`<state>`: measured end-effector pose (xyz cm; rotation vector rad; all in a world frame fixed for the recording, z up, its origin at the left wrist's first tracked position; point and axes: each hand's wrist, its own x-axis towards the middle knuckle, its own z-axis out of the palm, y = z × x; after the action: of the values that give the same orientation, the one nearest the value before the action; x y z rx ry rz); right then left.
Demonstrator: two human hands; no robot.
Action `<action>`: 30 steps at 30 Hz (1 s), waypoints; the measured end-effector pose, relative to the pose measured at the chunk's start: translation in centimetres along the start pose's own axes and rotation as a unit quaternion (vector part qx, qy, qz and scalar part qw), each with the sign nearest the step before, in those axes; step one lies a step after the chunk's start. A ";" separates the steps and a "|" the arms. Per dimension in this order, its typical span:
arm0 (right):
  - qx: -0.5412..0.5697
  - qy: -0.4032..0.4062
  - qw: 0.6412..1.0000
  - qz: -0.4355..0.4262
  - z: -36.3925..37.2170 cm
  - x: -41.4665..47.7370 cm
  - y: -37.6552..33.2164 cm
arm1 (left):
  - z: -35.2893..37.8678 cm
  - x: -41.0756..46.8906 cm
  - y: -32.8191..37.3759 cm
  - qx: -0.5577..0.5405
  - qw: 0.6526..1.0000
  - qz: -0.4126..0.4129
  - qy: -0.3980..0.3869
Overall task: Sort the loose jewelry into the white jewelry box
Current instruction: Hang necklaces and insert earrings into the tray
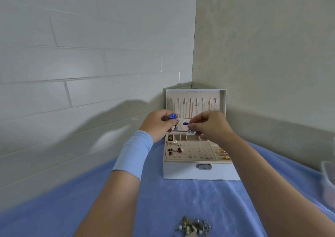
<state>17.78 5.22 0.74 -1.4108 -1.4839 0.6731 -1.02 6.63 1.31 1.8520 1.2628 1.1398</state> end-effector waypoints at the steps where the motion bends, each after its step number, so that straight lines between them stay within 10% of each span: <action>1: -0.017 0.002 1.000 0.000 0.5 0.9 0.2 | 0.2 0.9 -0.5 -0.004 1.000 -0.003 0.006; 20: -0.283 -0.004 0.959 0.009 7.5 7.4 3.3 | 1.1 5.1 -5.8 0.078 0.997 -0.005 0.016; 30: -0.020 -0.120 0.992 -0.013 2.8 5.8 1.2 | 2.3 5.5 -4.8 0.052 0.996 0.008 0.068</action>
<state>16.40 11.59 0.07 -1.3736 -1.7084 0.8242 0.05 13.43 -2.05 1.8884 1.4102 1.2483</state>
